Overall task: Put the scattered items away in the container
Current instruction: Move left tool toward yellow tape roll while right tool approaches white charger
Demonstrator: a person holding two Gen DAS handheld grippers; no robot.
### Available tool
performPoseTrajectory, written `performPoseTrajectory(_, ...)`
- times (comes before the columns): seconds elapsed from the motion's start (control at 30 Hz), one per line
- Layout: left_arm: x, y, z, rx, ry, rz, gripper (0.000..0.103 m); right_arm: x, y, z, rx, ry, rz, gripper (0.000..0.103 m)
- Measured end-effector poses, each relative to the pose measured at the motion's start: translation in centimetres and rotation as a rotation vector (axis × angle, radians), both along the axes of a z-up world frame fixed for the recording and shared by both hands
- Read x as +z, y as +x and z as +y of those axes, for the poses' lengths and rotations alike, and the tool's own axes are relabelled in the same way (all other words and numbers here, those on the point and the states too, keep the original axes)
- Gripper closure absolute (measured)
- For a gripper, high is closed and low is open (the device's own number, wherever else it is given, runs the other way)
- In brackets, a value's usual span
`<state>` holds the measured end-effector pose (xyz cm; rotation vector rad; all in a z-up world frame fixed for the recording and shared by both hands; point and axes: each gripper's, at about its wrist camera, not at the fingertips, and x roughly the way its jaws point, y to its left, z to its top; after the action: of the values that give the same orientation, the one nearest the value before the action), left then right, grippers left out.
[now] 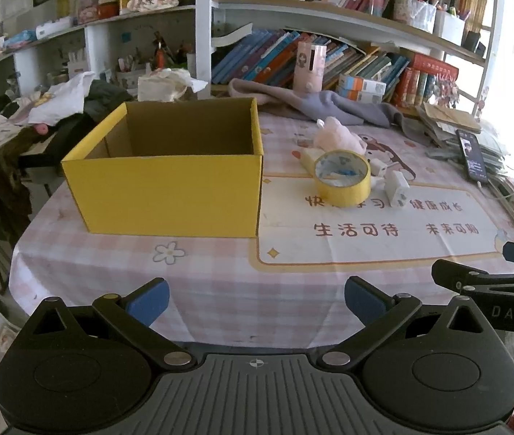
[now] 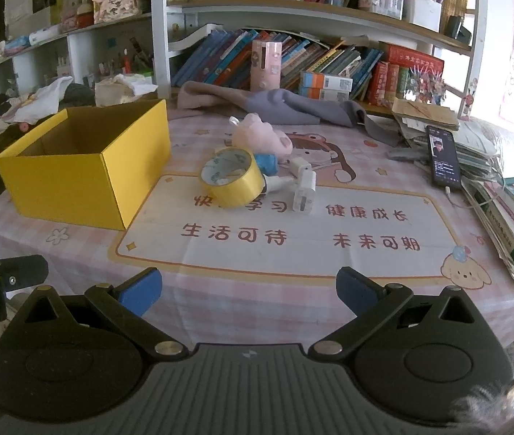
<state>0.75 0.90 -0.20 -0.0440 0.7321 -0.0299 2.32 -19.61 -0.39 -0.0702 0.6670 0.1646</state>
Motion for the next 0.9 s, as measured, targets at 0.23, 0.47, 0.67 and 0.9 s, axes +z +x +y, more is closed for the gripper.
performPoseTrajectory(0.23, 0.0, 0.3, -0.3, -0.005, 0.005, 0.000, 0.000, 0.0, 0.1, -0.1, -0.001, 0.002, -0.001, 0.000)
performPoseTrajectory(0.47, 0.1, 0.7, -0.7, -0.034, 0.013, -0.007, 0.000, 0.1, 0.5, -0.2, -0.010, -0.001, -0.010, 0.000)
performPoseTrajectory(0.67, 0.2, 1.1, -1.6, -0.069, 0.041, -0.009, 0.000, -0.1, 0.8, -0.4, -0.022, 0.006, -0.001, 0.000)
performPoseTrajectory(0.9, 0.3, 1.2, -1.8, -0.082, 0.051, -0.011, 0.000, -0.2, 1.0, -0.6, -0.031, 0.014, 0.002, 0.000)
